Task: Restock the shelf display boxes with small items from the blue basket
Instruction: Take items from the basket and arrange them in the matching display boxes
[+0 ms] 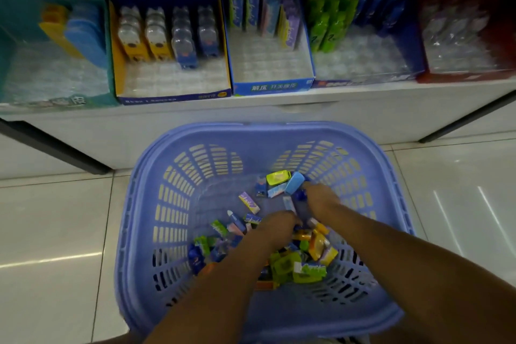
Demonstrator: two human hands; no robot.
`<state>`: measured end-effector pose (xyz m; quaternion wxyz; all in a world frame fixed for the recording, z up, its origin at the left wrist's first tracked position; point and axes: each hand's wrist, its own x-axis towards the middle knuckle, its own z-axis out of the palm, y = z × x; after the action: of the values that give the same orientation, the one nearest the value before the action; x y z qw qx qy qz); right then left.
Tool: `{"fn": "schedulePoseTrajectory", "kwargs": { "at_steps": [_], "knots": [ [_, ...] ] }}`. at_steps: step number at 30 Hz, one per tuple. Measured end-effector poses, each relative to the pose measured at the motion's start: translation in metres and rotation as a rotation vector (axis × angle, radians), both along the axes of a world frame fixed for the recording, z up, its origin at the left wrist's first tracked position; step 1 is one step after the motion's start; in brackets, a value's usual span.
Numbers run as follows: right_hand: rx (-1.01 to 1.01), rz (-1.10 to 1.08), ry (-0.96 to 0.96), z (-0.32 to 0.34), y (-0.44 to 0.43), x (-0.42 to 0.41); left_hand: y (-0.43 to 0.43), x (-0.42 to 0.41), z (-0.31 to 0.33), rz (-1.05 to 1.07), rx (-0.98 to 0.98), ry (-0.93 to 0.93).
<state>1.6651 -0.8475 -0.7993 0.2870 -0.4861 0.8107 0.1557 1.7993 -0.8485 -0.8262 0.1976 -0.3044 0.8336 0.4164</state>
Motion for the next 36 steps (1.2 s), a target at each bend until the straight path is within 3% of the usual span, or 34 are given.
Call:
{"fn": "schedulePoseTrajectory", "kwargs": {
  "at_steps": [5, 8, 12, 14, 19, 22, 26, 28, 31, 36],
  "knots": [
    [0.162, 0.160, -0.058, 0.046, -0.021, -0.009, -0.002, -0.011, -0.007, -0.055, -0.023, -0.107],
    [0.124, 0.189, -0.089, 0.065, -0.020, -0.014, -0.007, -0.025, -0.001, -0.041, -0.006, -0.159],
    [0.015, 0.055, -0.208, 0.084, -0.009, -0.024, -0.014, -0.030, 0.007, -0.079, 0.031, -0.185],
    [-0.071, -0.061, -0.341, 0.088, -0.005, -0.028, -0.013, -0.028, 0.007, -0.063, -0.007, -0.212],
    [-0.307, -0.506, -0.894, 0.100, -0.001, -0.025, -0.017, -0.017, 0.019, 0.018, -0.022, -0.219],
    [-0.357, -0.563, -1.009, 0.108, -0.002, -0.022, -0.029, -0.005, 0.033, 0.283, 0.113, -0.107],
    [-0.477, -0.599, -1.043, 0.115, 0.003, -0.018, -0.041, 0.001, 0.073, 0.950, 0.689, 0.262],
    [-0.563, -0.617, -1.036, 0.118, 0.004, -0.014, -0.044, -0.001, 0.094, 1.102, 0.845, 0.412],
    [-0.673, -0.547, -0.937, 0.122, 0.003, -0.008, -0.040, -0.006, 0.127, 1.021, 0.848, 0.529],
    [-0.771, -0.344, -0.810, 0.146, -0.004, -0.007, -0.035, -0.004, 0.160, 0.962, 0.535, 0.667]
  ]
}}
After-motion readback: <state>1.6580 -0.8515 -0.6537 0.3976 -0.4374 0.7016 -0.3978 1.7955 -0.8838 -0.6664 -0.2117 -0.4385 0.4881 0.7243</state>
